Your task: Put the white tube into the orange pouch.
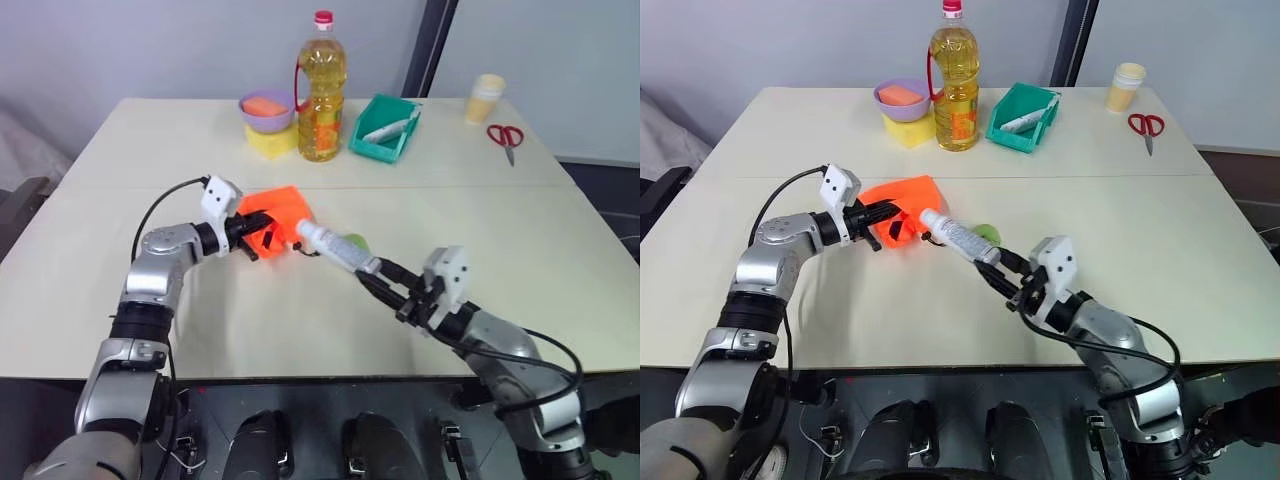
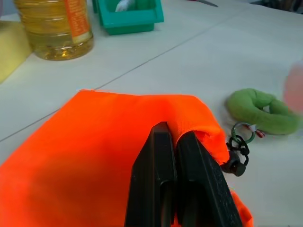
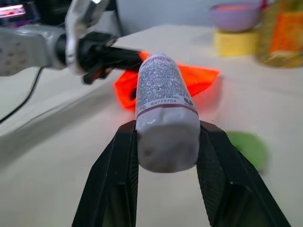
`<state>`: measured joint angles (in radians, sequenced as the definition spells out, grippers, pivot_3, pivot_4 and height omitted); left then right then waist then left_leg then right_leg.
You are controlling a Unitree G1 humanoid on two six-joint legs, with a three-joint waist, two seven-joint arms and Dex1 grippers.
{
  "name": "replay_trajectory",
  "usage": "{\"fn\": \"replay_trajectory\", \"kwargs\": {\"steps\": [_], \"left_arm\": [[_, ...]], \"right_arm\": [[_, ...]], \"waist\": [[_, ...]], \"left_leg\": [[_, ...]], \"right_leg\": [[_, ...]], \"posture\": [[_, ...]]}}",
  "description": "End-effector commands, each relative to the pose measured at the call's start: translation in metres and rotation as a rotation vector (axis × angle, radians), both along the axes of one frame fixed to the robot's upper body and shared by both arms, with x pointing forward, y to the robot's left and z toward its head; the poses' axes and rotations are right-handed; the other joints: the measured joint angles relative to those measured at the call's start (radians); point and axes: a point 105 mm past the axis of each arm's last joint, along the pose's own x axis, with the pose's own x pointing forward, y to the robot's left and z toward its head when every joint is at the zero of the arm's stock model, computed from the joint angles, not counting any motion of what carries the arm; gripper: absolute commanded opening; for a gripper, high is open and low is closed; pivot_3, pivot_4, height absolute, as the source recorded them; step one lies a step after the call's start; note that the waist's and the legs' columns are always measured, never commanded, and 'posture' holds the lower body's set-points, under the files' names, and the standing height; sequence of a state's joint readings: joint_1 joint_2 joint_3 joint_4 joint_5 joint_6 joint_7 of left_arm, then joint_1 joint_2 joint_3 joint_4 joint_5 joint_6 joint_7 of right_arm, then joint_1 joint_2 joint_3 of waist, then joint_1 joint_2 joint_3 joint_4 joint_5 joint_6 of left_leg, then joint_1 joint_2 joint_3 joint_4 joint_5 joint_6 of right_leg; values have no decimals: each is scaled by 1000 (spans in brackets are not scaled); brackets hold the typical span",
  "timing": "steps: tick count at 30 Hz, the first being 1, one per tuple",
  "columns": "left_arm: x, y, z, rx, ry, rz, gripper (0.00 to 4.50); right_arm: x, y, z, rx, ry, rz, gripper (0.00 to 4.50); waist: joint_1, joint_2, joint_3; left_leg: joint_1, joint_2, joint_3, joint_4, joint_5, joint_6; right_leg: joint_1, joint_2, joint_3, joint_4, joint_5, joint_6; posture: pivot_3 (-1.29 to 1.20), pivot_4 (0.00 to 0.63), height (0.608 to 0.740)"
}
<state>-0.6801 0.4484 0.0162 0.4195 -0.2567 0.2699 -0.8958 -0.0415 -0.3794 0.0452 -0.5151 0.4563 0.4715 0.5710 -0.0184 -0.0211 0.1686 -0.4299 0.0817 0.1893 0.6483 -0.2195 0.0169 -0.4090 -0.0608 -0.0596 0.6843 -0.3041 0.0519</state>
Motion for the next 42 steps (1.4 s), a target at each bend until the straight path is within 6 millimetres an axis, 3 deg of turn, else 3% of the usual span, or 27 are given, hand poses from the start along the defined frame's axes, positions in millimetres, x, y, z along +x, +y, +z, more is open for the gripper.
{"fn": "replay_trajectory", "kwargs": {"steps": [1, 11, 22, 30, 42], "left_arm": [[-1, -8, 17, -3, -49, -39, 0], [-8, -19, 16, 0, -36, -80, 0], [-15, -26, 16, 21, -15, -127, 0], [-23, -54, 11, 51, -2, -167, 0], [-48, -71, 12, 30, 21, -262, 0]], "right_arm": [[4, 17, 3, -31, -38, 16, 1380], [23, 43, -6, -50, 0, -3, 1380], [46, 26, -3, -6, -2, -199, 1380], [44, 59, 3, -8, -5, -119, 1380], [87, 82, 0, -8, 52, -208, 1380]], "waist": [[-1, 0, 0], [0, 0, 0], [0, 0, 0], [-2, 0, 0], [-4, 0, 0]], "left_leg": [[0, 0, 0, 0, 0, 0], [0, 0, 0, 0, 0, -1], [0, 0, 0, 0, 3, -5], [0, 0, 0, 0, 3, -5], [0, 0, 1, 0, 3, -6]], "right_leg": [[0, 0, 0, 0, 0, 0], [0, 0, 0, 0, 0, 0], [0, 0, 0, 0, 0, 0], [0, 0, 0, 0, 0, 0], [0, 0, 0, 0, 0, 0]], "posture": [[0, 150, 727], [0, 150, 727], [0, 150, 727], [0, 150, 727], [0, 150, 727]]}}
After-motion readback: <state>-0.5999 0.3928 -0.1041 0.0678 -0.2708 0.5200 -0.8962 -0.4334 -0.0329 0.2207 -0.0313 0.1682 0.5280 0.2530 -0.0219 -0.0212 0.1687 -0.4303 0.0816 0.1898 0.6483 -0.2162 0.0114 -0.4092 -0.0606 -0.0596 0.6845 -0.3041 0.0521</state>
